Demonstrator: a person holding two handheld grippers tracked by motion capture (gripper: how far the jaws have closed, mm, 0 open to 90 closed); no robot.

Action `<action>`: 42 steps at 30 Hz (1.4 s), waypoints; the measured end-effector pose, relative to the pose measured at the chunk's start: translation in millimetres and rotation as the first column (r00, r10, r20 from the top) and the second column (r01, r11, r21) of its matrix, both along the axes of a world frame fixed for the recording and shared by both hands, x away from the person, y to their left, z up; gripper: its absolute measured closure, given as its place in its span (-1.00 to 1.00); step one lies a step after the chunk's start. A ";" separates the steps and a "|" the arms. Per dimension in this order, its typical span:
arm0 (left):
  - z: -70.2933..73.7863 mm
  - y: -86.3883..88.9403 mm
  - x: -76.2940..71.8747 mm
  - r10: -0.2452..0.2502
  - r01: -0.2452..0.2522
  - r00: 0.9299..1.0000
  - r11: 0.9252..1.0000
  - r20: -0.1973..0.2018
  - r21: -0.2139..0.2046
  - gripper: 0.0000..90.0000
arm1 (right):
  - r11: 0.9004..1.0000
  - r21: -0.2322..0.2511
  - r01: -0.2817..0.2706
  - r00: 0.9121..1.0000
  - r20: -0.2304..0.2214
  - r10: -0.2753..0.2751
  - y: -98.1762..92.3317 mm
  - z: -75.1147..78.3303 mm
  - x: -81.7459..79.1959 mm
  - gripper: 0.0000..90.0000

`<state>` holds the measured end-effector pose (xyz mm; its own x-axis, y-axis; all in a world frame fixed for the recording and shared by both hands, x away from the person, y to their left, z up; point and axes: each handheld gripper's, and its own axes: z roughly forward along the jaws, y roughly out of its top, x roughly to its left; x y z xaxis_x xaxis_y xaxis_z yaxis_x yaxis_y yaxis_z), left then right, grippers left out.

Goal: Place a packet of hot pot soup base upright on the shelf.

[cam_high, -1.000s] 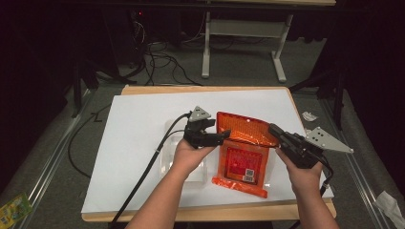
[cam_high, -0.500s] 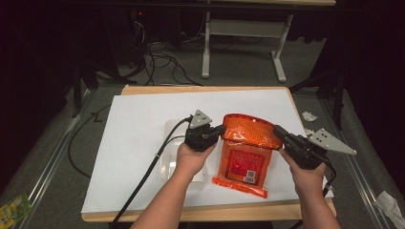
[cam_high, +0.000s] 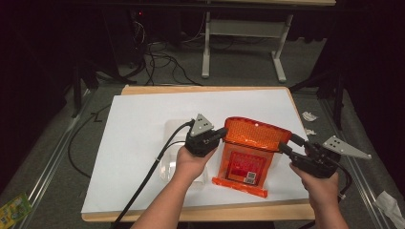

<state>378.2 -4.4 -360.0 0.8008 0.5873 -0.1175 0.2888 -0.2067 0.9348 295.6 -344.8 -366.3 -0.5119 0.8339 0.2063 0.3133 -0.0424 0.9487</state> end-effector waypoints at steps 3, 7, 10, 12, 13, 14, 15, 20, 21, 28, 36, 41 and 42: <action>0.4 0.9 -2.2 0.000 0.000 1.000 1.000 0.001 -0.004 1.00 | 0.999 0.020 -0.033 0.998 -0.050 0.034 -0.6 -10.8 3.5 -0.40; 1.5 1.8 -5.1 0.000 0.000 1.000 1.000 0.008 0.002 1.00 | 0.990 0.071 -0.122 0.981 -0.142 0.131 6.4 -36.3 16.8 -0.46; 2.5 2.1 -8.3 0.002 -0.002 1.000 1.000 0.016 0.006 1.00 | 0.979 0.068 -0.191 0.966 -0.167 0.200 16.8 -43.6 23.6 -0.40; 2.9 2.5 -10.3 0.003 -0.003 1.000 1.000 0.022 0.011 1.00 | 0.976 0.060 -0.208 0.962 -0.169 0.215 20.9 -44.6 24.9 -0.38; 3.0 2.8 -11.5 0.004 -0.004 1.000 1.000 0.025 0.010 1.00 | 0.973 0.048 -0.225 0.958 -0.174 0.230 26.2 -45.3 26.2 -0.34; 3.3 3.4 -12.7 0.002 -0.003 1.000 1.000 0.027 0.009 1.00 | 0.971 0.043 -0.233 0.956 -0.174 0.237 28.8 -45.8 26.8 -0.31; 3.6 3.8 -14.2 0.004 -0.004 1.000 1.000 0.028 0.009 1.00 | 0.969 0.041 -0.242 0.954 -0.173 0.246 30.9 -46.3 27.3 -0.27; 5.7 5.6 -20.2 0.004 -0.006 0.999 1.000 0.042 0.025 1.00 | 0.959 0.034 -0.281 0.943 -0.178 0.282 38.7 -48.7 26.0 -0.01; 5.8 5.9 -20.8 0.005 -0.006 0.999 1.000 0.043 0.026 0.99 | 0.959 0.030 -0.283 0.942 -0.179 0.284 39.4 -48.6 25.5 0.02; 6.4 7.4 -23.5 0.019 -0.021 0.999 0.999 0.048 0.036 0.92 | 0.947 0.023 -0.320 0.932 -0.169 0.320 38.9 -49.3 22.7 0.32; -0.3 14.4 -21.8 0.088 -0.093 0.995 0.989 0.045 0.113 0.18 | 0.938 0.026 -0.344 0.926 -0.154 0.344 36.9 -51.1 20.1 0.58; -2.6 48.4 -23.5 0.132 -0.135 0.991 0.983 0.036 0.123 -0.05 | 0.940 0.023 -0.340 0.928 -0.156 0.339 37.0 -50.8 18.3 0.59; -3.1 57.7 -24.1 0.144 -0.147 0.989 0.981 0.035 0.125 -0.07 | 0.940 0.022 -0.339 0.928 -0.154 0.339 37.3 -50.8 17.9 0.59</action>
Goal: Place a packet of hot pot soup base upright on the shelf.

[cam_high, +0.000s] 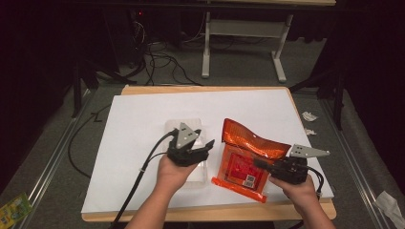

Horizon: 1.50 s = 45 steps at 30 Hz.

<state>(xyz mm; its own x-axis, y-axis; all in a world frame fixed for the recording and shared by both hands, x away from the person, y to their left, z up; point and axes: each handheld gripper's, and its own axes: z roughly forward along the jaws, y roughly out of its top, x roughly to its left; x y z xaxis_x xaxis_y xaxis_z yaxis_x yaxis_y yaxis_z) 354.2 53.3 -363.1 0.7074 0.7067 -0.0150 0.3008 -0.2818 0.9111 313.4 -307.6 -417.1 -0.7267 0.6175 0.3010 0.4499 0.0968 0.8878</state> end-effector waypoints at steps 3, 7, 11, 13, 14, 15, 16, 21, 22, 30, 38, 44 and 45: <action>-4.6 29.8 -0.8 0.043 -0.043 0.999 0.999 -0.014 0.017 -0.08 | 1.000 0.001 0.006 1.000 -0.006 -0.006 0.0 -0.1 -0.5 0.59; -12.3 70.0 -5.4 0.108 -0.108 0.994 0.994 -0.018 0.025 -0.13 | 1.000 0.001 0.013 1.000 -0.016 -0.013 -0.7 -0.6 -0.1 0.58; -24.7 106.3 -13.6 0.171 -0.170 0.985 0.985 -0.032 0.029 -0.17 | 1.000 0.004 0.021 1.000 -0.023 -0.021 -0.7 -0.9 -0.4 0.58; -34.7 121.1 -19.3 0.195 -0.193 0.980 0.980 -0.039 0.046 -0.18 | 1.000 0.004 0.023 0.999 -0.026 -0.022 -0.9 -1.0 -0.7 0.58; -40.7 127.6 -22.6 0.208 -0.205 0.977 0.977 -0.041 0.055 -0.19 | 1.000 0.004 0.023 0.999 -0.026 -0.023 -1.1 -1.1 -0.8 0.58; -47.0 134.1 -25.7 0.217 -0.214 0.975 0.975 -0.046 0.064 -0.19 | 1.000 0.003 0.022 0.999 -0.024 -0.022 -1.3 -1.4 -0.8 0.58; -52.0 138.6 -27.8 0.227 -0.224 0.973 0.972 -0.050 0.065 -0.19 | 1.000 0.004 0.022 0.999 -0.026 -0.022 -1.4 -1.6 -1.1 0.58; -80.2 160.2 -34.7 0.274 -0.268 0.958 0.961 -0.090 0.068 -0.21 | 1.000 0.006 0.019 0.999 -0.027 -0.019 -2.8 -2.8 -1.4 0.59; -81.8 162.0 -34.8 0.276 -0.269 0.957 0.960 -0.087 0.081 -0.21 | 1.000 0.006 0.017 0.999 -0.027 -0.017 -2.9 -2.8 -1.4 0.59; -88.4 165.5 -33.4 0.275 -0.269 0.958 0.960 -0.084 0.077 -0.22 | 1.000 0.000 0.014 1.000 -0.027 -0.014 -1.5 -0.1 -3.7 0.60; -89.9 158.7 -34.6 0.240 -0.234 0.969 0.968 -0.062 0.088 -0.24 | 1.000 -0.008 0.029 1.000 0.003 -0.029 3.1 11.4 -9.1 0.60; -90.1 157.4 -34.7 0.238 -0.232 0.970 0.968 -0.052 0.097 -0.25 | 0.996 -0.005 0.086 0.995 0.043 -0.086 -3.0 20.5 -12.1 0.60; -89.9 158.2 -34.6 0.238 -0.233 0.970 0.968 -0.056 0.091 -0.25 | 0.995 -0.006 0.100 0.994 0.052 -0.100 -3.8 22.1 -12.5 0.60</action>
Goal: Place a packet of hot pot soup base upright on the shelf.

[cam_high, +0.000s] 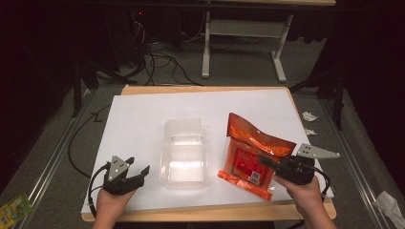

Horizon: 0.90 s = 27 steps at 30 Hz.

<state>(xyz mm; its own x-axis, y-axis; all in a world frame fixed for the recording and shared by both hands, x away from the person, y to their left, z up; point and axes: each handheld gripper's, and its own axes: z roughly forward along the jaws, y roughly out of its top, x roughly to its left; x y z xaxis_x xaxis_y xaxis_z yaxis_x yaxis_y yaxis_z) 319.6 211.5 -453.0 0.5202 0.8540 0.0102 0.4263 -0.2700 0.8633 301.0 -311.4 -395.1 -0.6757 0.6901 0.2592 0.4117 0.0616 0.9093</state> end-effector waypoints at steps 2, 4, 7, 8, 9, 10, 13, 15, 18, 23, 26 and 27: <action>0.3 1.0 0.1 0.005 -0.005 1.000 1.000 0.004 -0.004 -0.26 | 1.000 -0.004 0.030 0.999 0.021 -0.030 -1.4 3.2 -1.0 0.60; 0.7 2.6 0.2 0.008 -0.007 1.000 1.000 0.005 -0.011 -0.26 | 0.998 -0.009 0.057 0.997 0.046 -0.056 -2.0 7.2 -2.2 0.60; 0.7 4.6 0.8 0.012 -0.011 1.000 1.000 0.002 -0.027 -0.26 | 0.995 -0.019 0.100 0.992 0.078 -0.098 -1.5 13.0 -3.8 0.60; 0.5 5.0 0.9 0.012 -0.012 1.000 0.999 -0.001 -0.032 -0.27 | 0.993 -0.022 0.114 0.990 0.089 -0.111 -0.1 14.8 -4.2 0.60; 0.2 5.3 1.0 0.011 -0.011 1.000 0.999 -0.003 -0.037 -0.27 | 0.991 -0.027 0.130 0.987 0.100 -0.127 1.2 16.5 -4.4 0.60; 0.0 5.4 1.2 0.009 -0.009 1.000 0.999 -0.005 -0.038 -0.27 | 0.989 -0.024 0.145 0.984 0.107 -0.142 2.6 17.9 -4.5 0.60; -0.2 6.0 1.3 0.008 -0.009 1.000 0.999 -0.007 -0.042 -0.27 | 0.983 -0.020 0.182 0.976 0.124 -0.178 6.5 21.9 -3.0 0.60; 0.2 6.4 1.1 0.007 -0.007 1.000 0.999 -0.006 -0.043 -0.27 | 0.981 -0.017 0.195 0.972 0.138 -0.191 9.4 24.4 -1.8 0.60; 0.9 6.5 0.5 0.003 -0.004 1.000 0.999 -0.002 -0.043 -0.28 | 0.976 -0.018 0.218 0.966 0.148 -0.213 14.1 28.0 -0.6 0.60; 1.8 6.7 -0.4 -0.002 0.002 1.000 0.999 0.001 -0.045 -0.28 | 0.969 -0.023 0.244 0.958 0.158 -0.238 22.4 33.1 3.7 0.60; 1.9 6.5 -1.0 -0.007 0.007 1.000 0.999 0.002 -0.043 -0.28 | 0.967 -0.021 0.255 0.954 0.165 -0.249 26.7 35.5 5.9 0.60; 2.0 6.3 -1.2 -0.007 0.007 1.000 0.999 0.003 -0.043 -0.28 | 0.965 -0.021 0.260 0.953 0.165 -0.253 28.5 36.6 6.5 0.60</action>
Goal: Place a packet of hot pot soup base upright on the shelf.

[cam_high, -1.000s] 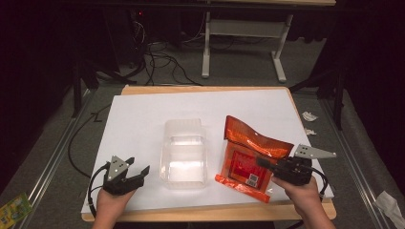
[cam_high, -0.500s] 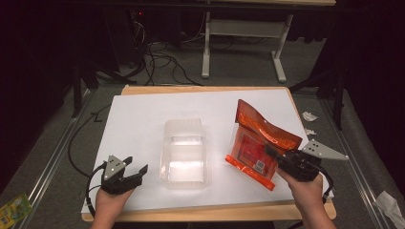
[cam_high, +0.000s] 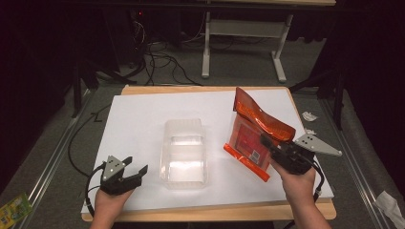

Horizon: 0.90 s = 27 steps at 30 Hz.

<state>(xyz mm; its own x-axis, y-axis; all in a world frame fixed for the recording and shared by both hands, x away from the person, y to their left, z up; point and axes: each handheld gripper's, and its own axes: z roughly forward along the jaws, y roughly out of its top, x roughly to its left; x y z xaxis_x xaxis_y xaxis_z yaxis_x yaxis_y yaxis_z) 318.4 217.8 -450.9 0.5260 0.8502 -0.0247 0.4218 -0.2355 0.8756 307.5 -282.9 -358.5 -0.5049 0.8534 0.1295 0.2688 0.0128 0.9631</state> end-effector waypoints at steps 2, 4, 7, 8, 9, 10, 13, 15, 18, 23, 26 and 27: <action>0.5 0.1 -0.2 0.000 0.000 1.000 1.000 0.004 -0.006 -0.28 | 1.000 -0.004 -0.002 1.000 0.008 0.002 3.8 2.0 1.2 0.60; 1.0 0.5 -0.2 -0.003 0.003 1.000 1.000 0.006 -0.004 -0.28 | 1.000 -0.013 -0.001 1.000 0.016 0.001 8.8 4.6 1.6 0.60; 1.1 0.8 -0.3 -0.002 0.002 1.000 1.000 0.009 -0.007 -0.29 | 1.000 -0.018 0.002 1.000 0.024 -0.002 17.4 9.5 1.5 0.60; 1.1 1.1 -0.3 -0.002 0.002 1.000 1.000 0.009 -0.008 -0.29 | 1.000 -0.021 0.000 1.000 0.029 0.001 19.8 11.2 2.0 0.60; 1.2 1.3 -0.4 -0.004 0.004 1.000 1.000 0.008 -0.009 -0.29 | 1.000 -0.015 -0.001 0.999 0.033 0.001 22.5 12.9 2.3 0.60; 1.2 1.3 -0.5 -0.003 0.004 1.000 1.000 0.009 -0.009 -0.29 | 1.000 -0.011 -0.004 0.999 0.036 0.004 25.2 14.6 2.5 0.60; 1.5 1.1 -0.9 -0.002 0.002 1.000 1.000 0.012 -0.010 -0.29 | 1.000 -0.005 -0.007 0.999 0.050 0.007 33.8 20.2 2.6 0.60; 1.7 1.0 -1.2 -0.003 0.003 1.000 1.000 0.012 -0.010 -0.29 | 1.000 0.003 -0.013 0.998 0.055 0.013 39.1 23.2 2.7 0.60; 2.4 1.4 -1.7 -0.005 0.005 1.000 1.000 0.013 -0.009 -0.29 | 1.000 0.012 -0.029 0.998 0.061 0.028 48.8 27.4 3.8 0.60; 3.1 2.4 -2.1 -0.007 0.008 1.000 1.000 0.017 -0.009 -0.29 | 0.998 0.009 -0.056 0.996 0.072 0.055 65.9 31.5 6.7 0.60; 3.4 3.0 -2.3 -0.009 0.010 1.000 1.000 0.017 -0.011 -0.29 | 0.997 0.009 -0.072 0.995 0.075 0.071 75.8 32.9 8.9 0.60; 3.5 3.2 -2.3 -0.008 0.009 1.000 1.000 0.018 -0.013 -0.29 | 0.997 0.009 -0.076 0.994 0.077 0.075 78.3 33.1 9.5 0.60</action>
